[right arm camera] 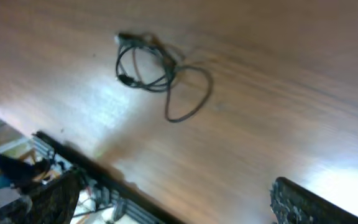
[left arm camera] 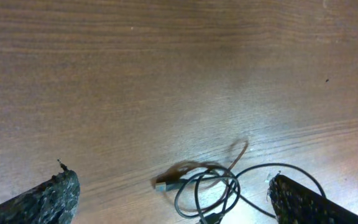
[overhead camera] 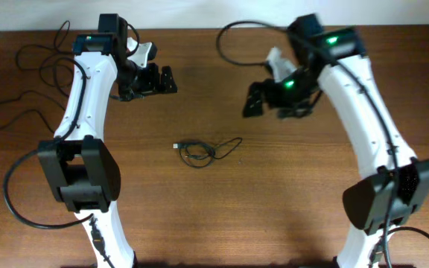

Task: Untangle cables

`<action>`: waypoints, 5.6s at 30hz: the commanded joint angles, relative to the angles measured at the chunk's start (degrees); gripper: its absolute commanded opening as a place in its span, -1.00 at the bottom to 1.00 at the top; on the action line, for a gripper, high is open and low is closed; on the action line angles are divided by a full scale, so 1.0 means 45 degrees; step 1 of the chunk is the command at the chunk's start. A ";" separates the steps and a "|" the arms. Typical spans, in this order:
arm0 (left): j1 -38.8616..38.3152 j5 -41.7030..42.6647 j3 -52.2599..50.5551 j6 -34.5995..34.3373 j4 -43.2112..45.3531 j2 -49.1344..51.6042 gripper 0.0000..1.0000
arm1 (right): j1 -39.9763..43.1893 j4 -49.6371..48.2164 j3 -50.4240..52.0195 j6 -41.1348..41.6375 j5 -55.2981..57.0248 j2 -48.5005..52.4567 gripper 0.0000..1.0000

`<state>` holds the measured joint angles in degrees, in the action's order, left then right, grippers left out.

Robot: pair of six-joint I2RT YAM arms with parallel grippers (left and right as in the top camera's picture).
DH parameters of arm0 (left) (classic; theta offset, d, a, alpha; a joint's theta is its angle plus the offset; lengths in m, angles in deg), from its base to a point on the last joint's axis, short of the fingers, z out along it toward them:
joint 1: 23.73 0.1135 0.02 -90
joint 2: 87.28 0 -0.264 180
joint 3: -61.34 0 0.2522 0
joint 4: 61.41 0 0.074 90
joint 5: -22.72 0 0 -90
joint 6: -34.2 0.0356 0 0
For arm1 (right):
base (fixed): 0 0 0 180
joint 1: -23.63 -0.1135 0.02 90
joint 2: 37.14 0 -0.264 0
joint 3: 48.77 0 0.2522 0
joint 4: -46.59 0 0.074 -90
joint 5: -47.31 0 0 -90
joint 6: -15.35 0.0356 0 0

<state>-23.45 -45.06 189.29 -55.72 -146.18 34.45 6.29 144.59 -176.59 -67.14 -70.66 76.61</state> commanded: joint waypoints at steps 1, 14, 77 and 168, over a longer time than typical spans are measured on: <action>-0.0063 -0.0136 -0.0267 -0.0782 -0.0107 0.0087 0.98 | -0.0636 -0.1214 0.1175 0.1987 -0.0413 0.0058 0.97; -0.0146 -0.0136 -0.1132 -0.0782 0.0112 0.0087 0.98 | -0.1151 -0.4061 0.4643 0.3832 -0.0403 0.0058 0.73; -0.4779 -0.1044 -0.2205 -0.0879 0.1651 0.0087 0.00 | 0.0981 -0.8340 0.5027 0.5450 -0.6819 -0.3308 -0.92; -0.4357 -0.4469 -0.4138 -0.5241 0.6096 0.1234 -0.67 | 0.1103 -0.3784 0.5061 0.4755 0.1282 -0.3303 0.74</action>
<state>-43.17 -64.56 170.78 -80.07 -118.99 39.74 11.69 127.61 -153.30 -45.30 -64.73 62.56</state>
